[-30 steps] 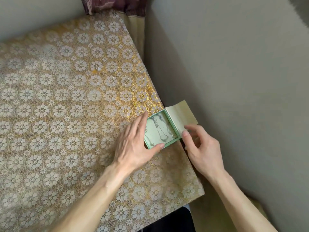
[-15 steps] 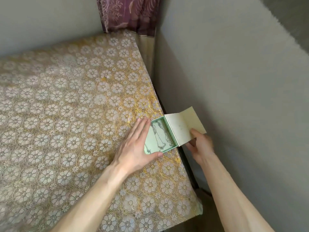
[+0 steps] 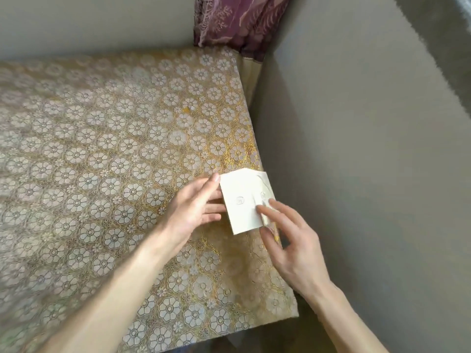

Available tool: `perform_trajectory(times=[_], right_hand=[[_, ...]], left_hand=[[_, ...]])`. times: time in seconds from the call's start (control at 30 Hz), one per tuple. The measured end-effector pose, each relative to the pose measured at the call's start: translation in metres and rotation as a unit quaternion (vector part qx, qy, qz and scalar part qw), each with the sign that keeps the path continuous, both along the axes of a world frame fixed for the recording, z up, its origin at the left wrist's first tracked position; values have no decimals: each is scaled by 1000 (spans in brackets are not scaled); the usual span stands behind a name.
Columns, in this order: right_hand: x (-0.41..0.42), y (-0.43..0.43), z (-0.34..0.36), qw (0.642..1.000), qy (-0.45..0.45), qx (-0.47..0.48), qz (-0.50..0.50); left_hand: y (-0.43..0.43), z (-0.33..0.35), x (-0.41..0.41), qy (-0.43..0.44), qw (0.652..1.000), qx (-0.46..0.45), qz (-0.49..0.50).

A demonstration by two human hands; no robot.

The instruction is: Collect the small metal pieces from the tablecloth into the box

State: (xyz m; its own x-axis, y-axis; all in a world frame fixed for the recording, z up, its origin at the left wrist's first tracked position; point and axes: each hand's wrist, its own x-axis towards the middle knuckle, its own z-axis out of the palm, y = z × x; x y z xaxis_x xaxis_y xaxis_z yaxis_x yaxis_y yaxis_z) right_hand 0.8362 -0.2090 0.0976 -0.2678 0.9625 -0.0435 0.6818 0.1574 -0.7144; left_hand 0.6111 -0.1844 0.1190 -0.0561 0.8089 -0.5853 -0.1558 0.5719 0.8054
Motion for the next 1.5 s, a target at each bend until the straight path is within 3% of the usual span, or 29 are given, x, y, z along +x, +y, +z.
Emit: perform_trajectory(times=[0.07, 0.17, 0.3, 0.5, 0.73, 0.83, 1.1, 1.27, 1.33, 1.4, 1.5], right_hand=[[-9, 1, -7, 1000, -13, -11, 13], [-20, 13, -17, 998, -8, -48, -46], [-27, 37, -40, 991, -57, -91, -84], [-27, 40, -64, 989, -85, -112, -52], [-20, 41, -70, 990, -62, -114, -60], [-14, 41, -70, 989, -22, -142, -44], [-15, 39, -79, 985, 43, -150, -79], [-15, 36, -74, 981, 65, -158, -89], [-14, 36, -73, 981, 64, -162, -82], [-12, 36, -73, 983, 51, -164, -70], [-9, 35, -70, 983, 27, -176, -52]], left_hand=[[-1, -9, -3, 49, 998, -22, 27], [0, -30, -6, 134, 990, -31, 19], [-5, -57, -2, 101, 991, -66, 49], [-14, -72, 4, 176, 979, -89, 53], [-11, -71, 39, 188, 978, -81, -36], [-9, -74, 45, 204, 976, -71, -8], [-7, -86, 45, 124, 987, -75, 61], [-15, -87, 41, 142, 989, -41, -2], [-28, -92, 32, 312, 948, -3, -68], [-43, -106, 16, 483, 864, 4, -143], [-63, -125, -4, 572, 784, -23, -241]])
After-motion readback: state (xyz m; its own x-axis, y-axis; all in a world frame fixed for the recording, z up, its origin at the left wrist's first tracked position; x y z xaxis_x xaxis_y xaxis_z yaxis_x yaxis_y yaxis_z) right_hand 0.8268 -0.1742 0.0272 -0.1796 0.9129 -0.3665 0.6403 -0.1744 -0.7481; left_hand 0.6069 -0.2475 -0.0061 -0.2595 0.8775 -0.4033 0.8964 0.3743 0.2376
